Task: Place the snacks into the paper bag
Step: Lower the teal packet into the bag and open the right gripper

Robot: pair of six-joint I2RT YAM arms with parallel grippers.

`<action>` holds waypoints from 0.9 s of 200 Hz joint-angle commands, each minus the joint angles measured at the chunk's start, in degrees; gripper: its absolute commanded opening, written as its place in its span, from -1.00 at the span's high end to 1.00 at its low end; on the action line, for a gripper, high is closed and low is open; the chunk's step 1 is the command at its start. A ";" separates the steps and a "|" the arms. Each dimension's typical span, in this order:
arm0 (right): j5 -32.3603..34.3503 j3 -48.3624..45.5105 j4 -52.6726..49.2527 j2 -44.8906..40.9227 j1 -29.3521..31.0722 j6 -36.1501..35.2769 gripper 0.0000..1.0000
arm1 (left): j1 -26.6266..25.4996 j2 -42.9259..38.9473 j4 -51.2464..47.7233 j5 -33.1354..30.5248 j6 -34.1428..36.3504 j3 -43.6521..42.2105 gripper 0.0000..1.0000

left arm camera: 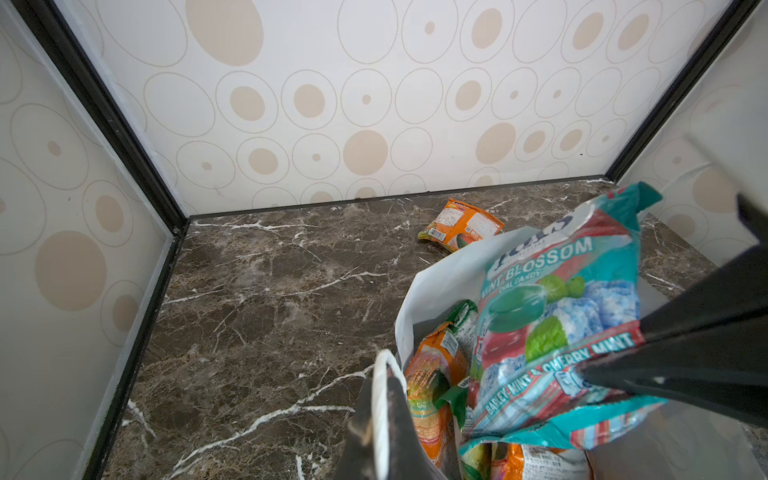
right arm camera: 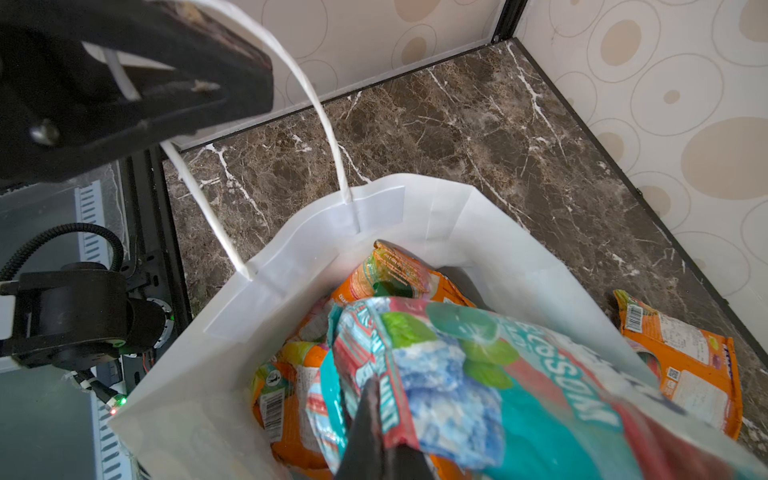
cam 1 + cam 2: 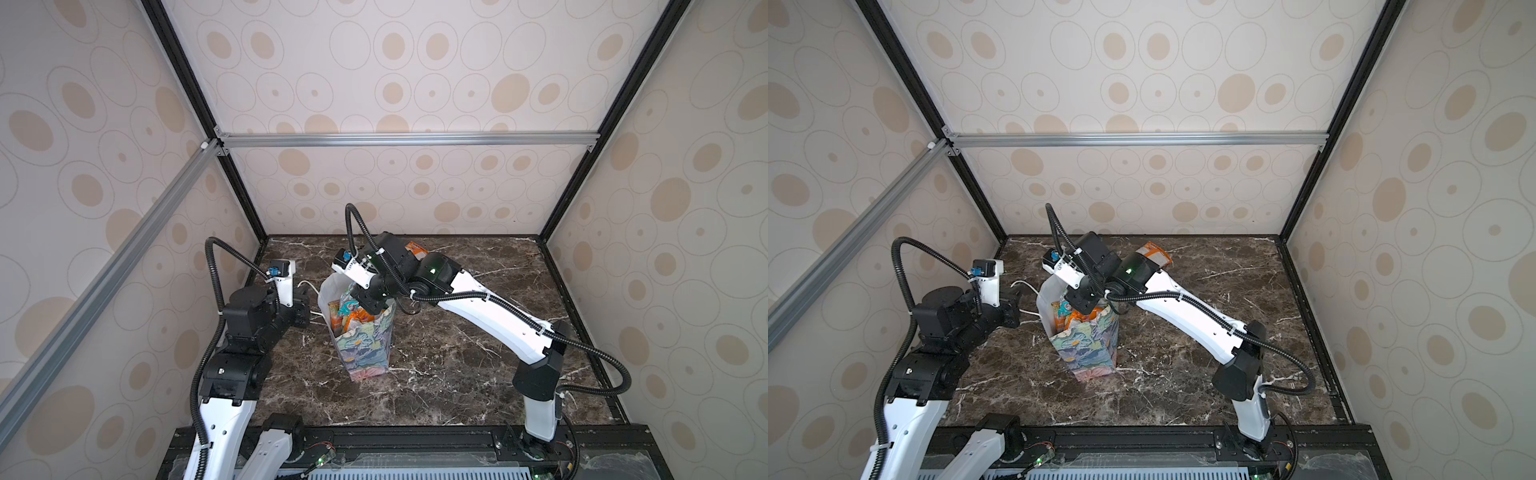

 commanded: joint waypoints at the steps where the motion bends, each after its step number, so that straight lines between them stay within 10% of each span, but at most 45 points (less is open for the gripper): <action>1: 0.75 1.39 0.56 0.40 0.71 -0.49 1.00 | -0.13 0.03 0.02 0.13 1.33 1.98 0.93; 180: 3.58 2.16 1.42 2.71 1.29 1.74 0.49 | -0.14 -0.40 -0.09 0.01 1.33 1.80 0.93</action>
